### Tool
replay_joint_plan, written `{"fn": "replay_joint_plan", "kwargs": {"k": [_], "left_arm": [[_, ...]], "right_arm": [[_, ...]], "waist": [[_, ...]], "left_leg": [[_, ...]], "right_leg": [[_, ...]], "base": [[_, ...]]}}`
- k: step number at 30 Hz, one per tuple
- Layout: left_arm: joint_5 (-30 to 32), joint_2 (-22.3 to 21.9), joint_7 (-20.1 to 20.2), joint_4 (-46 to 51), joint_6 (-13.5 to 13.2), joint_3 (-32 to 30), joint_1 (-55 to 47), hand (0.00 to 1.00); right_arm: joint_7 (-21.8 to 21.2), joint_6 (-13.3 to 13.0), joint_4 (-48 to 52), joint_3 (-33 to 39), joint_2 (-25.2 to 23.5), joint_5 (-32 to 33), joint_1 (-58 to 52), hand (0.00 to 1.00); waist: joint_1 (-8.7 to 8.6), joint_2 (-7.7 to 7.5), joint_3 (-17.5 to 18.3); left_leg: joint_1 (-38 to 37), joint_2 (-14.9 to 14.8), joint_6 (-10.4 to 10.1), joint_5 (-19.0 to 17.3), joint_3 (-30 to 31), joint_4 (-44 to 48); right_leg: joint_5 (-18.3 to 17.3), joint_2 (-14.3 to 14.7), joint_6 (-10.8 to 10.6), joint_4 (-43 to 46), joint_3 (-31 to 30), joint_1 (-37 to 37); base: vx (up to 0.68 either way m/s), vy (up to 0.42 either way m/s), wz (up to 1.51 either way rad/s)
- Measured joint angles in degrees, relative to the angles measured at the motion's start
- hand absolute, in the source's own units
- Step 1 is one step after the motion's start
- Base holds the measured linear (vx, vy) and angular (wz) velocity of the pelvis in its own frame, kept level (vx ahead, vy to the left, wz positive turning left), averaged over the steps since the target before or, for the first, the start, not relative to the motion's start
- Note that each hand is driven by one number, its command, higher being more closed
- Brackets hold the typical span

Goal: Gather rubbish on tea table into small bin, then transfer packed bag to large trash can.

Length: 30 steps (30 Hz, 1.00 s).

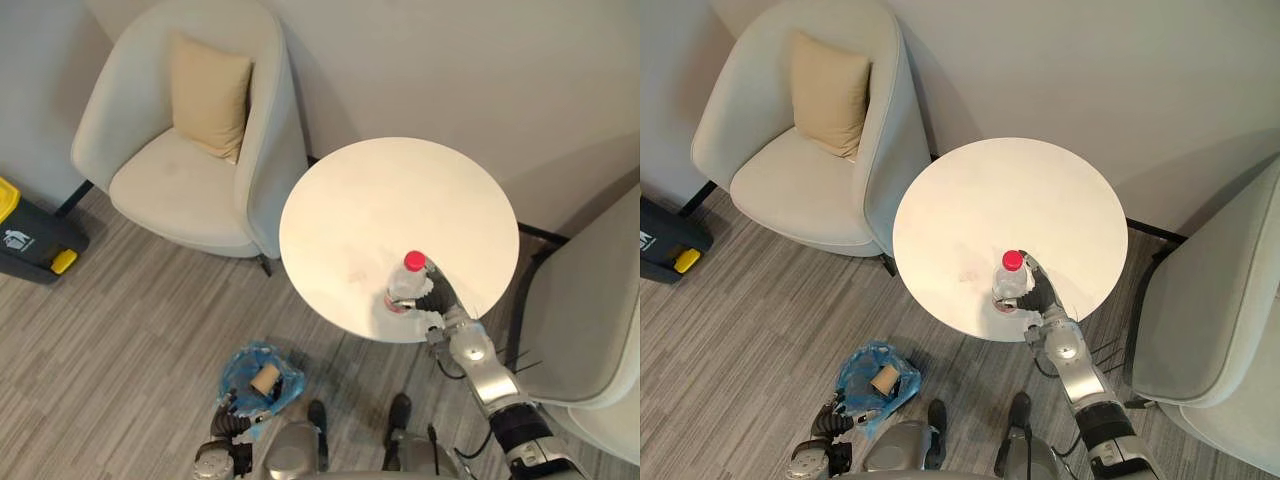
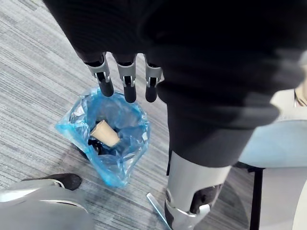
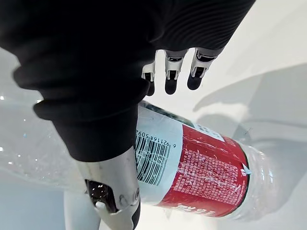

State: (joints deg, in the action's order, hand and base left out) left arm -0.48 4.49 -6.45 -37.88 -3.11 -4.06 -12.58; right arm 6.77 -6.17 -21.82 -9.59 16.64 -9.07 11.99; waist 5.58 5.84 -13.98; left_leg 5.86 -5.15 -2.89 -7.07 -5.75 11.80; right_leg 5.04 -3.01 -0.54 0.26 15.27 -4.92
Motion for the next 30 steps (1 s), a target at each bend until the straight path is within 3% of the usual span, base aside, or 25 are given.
{"fn": "replay_joint_plan", "kwargs": {"k": [10, 16, 24, 26, 28, 29, 30], "left_arm": [[-1.19, -0.99, 0.01, -0.99, 0.0, 0.0, 0.14, 0.0], [-1.16, -1.58, -0.02, -0.96, 0.1, -0.24, 0.13, 0.0], [-1.12, -0.75, -0.15, -1.41, 0.47, -1.33, -1.25, 0.0], [-1.08, -0.7, -0.11, -1.12, 0.44, -1.62, -1.29, 0.0], [-1.09, -1.05, -0.11, -0.84, 0.41, -2.25, -1.32, 0.0], [-1.11, -1.07, -0.1, -0.7, 0.42, -2.37, -1.32, 0.0], [-1.11, -1.17, -0.1, -0.41, 0.4, -2.37, -1.45, 0.0]], "right_arm": [[3.47, 0.42, -1.31, 0.65, -0.63, 1.85, 4.56, 1.0], [3.53, 0.46, 10.89, 5.57, -2.06, 1.72, -3.51, 1.0], [2.95, -0.12, 25.82, 7.94, -6.63, 1.73, -17.99, 1.0], [2.31, -0.18, 27.2, 8.15, -6.63, 1.91, -20.09, 1.0], [1.68, -0.21, 27.22, 8.85, -6.6, 2.4, -19.96, 1.0], [1.62, -0.22, 27.21, 9.11, -6.59, 2.69, -19.57, 1.0], [1.6, -0.22, 27.0, 9.14, -6.56, 2.91, -18.45, 1.0]], "waist": [[1.44, -0.02, -1.4], [1.13, -0.25, -1.47], [-0.3, -4.08, 0.56], [-0.27, -4.55, 1.02], [-0.04, -4.53, 1.02], [-0.07, -4.52, 1.02], [-0.09, -4.43, 1.07]], "left_leg": [[1.83, 0.21, 0.02, 0.33, 1.43, 0.53], [0.24, 0.3, 0.05, 0.45, 2.84, -0.03], [-3.07, 1.24, 0.06, 1.22, 8.79, -2.41], [-2.07, 2.71, 0.12, 4.05, 13.01, -4.21], [-0.07, 3.46, 0.41, 6.51, 13.19, -4.2], [1.86, 4.2, 1.51, 9.26, 9.9, -4.05], [2.37, 4.51, 4.1, 12.19, 2.84, -6.11]], "right_leg": [[-0.01, -0.2, 0.0, 0.61, 0.96, -1.27], [-0.86, -0.19, -0.46, 0.64, 1.81, 0.82], [-7.38, -2.09, -0.77, 7.39, 7.29, 3.84], [-8.59, -3.77, -1.07, 8.74, 12.0, 3.89], [-8.69, -4.91, -1.0, 8.75, 15.26, 3.87], [-8.73, -6.07, -0.92, 8.72, 18.08, 3.85], [-8.47, -7.48, -0.58, 8.43, 20.68, 3.62]], "base": [[-0.02, 0.006, 0.05], [0.02, 0.006, 0.13], [0.01, -0.029, 0.39], [0.04, -0.046, 1.09], [-0.01, -0.019, 1.14], [-0.07, 0.058, 1.31], [-0.07, 0.058, 1.22]]}}
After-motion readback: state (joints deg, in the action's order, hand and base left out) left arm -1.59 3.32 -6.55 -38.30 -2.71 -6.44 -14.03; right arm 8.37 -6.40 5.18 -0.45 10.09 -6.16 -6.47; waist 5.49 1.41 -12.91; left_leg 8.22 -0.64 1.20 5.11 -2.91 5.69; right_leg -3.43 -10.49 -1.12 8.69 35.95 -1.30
